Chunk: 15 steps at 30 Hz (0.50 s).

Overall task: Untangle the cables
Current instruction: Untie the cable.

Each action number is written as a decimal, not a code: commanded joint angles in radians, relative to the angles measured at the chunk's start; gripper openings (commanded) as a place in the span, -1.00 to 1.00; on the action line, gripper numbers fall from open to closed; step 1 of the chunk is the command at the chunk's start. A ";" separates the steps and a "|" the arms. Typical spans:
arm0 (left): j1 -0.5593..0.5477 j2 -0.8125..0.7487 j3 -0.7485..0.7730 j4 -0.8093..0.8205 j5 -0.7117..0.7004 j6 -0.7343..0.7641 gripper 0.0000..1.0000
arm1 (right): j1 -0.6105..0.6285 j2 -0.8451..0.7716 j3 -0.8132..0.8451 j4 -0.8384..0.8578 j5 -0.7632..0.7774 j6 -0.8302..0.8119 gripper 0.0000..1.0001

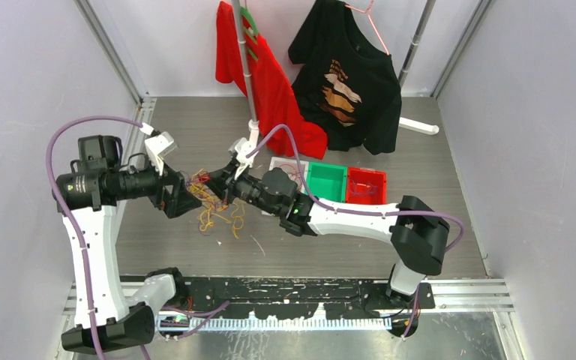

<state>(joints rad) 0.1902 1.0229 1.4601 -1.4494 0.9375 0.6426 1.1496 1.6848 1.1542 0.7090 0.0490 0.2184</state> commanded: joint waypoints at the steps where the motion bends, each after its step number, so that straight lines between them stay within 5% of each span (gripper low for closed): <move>1: -0.002 -0.034 -0.021 0.043 -0.077 0.076 0.78 | -0.008 -0.118 -0.011 0.030 -0.001 0.042 -0.98; 9: -0.003 -0.053 -0.087 0.149 0.017 -0.020 -0.04 | -0.019 -0.185 -0.006 -0.132 -0.136 0.130 -0.98; 15: -0.003 -0.052 -0.062 0.131 0.153 -0.047 -0.14 | -0.019 -0.204 -0.036 -0.144 -0.157 0.147 -0.98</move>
<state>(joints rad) 0.1902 0.9813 1.3647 -1.3525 0.9623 0.6224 1.1301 1.5295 1.1210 0.5606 -0.0635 0.3336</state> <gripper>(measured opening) 0.435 0.050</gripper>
